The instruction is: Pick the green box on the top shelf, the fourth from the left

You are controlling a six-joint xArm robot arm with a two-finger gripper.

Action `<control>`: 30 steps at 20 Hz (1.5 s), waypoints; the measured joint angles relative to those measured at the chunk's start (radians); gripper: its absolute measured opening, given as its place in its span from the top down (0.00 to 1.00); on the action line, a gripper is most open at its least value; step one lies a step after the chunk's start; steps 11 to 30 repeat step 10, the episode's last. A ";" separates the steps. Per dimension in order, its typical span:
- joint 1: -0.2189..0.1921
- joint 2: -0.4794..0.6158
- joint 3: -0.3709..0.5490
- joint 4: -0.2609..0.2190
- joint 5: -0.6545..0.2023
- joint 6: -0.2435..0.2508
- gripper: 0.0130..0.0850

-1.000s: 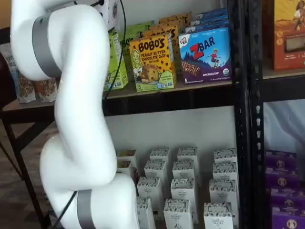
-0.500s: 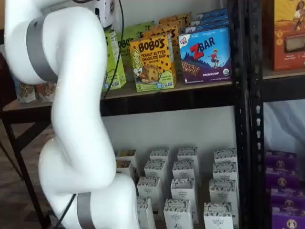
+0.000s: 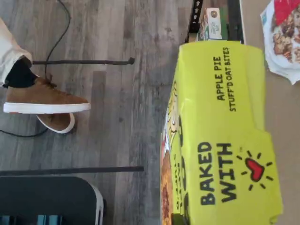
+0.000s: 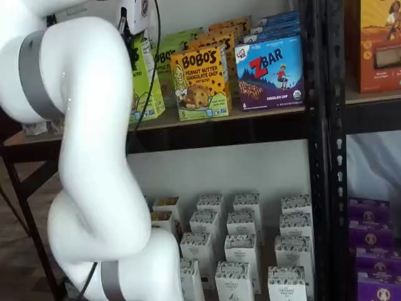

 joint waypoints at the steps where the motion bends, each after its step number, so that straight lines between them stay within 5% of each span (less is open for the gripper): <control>1: -0.002 -0.012 0.009 -0.001 0.002 -0.001 0.89; 30: -0.030 -0.070 0.047 -0.002 0.060 -0.020 0.89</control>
